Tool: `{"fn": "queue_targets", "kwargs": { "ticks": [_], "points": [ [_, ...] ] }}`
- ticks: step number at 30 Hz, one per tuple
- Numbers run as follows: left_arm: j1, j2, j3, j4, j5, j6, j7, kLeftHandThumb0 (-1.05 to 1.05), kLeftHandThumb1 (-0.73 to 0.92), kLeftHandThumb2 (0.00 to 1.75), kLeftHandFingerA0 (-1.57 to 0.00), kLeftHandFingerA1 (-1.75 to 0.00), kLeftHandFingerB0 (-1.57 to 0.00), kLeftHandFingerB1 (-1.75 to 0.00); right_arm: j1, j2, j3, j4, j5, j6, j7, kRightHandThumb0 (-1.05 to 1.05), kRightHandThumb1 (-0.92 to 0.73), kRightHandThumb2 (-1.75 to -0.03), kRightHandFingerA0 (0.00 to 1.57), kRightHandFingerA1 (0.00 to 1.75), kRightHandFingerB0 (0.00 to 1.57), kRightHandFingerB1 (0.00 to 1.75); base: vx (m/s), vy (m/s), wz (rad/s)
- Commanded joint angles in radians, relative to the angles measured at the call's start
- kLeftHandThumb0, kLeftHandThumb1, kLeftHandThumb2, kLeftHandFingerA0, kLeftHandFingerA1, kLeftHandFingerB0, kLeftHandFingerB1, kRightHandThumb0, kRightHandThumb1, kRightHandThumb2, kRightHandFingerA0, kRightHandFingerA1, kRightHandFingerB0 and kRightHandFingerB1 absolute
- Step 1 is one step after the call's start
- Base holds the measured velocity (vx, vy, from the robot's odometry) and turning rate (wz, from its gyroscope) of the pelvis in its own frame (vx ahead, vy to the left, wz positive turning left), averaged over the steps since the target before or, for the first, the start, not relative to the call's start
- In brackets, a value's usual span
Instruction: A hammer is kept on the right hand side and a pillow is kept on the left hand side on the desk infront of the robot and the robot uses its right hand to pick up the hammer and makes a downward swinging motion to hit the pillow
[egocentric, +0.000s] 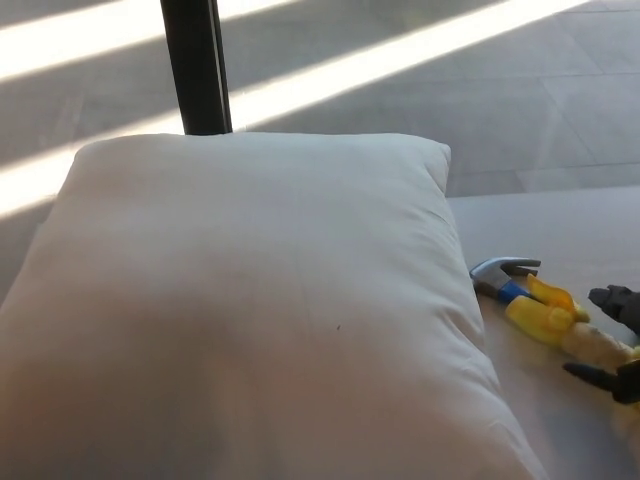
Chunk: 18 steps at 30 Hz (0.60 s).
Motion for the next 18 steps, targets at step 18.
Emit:
{"fn": "queue_targets", "kwargs": {
  "ticks": [18],
  "points": [
    [-0.098,0.009,0.135,-0.107,-0.109,0.061,-0.055,-0.97,-0.02,1.23,-0.79,-1.43,-0.82,-1.36,0.396,-0.047,-0.938,-0.515,0.214,-0.029,-0.063,-0.69,-0.49,-0.86,0.03,0.63,0.22,0.55,0.00,0.000,0.00]
  ]
}}
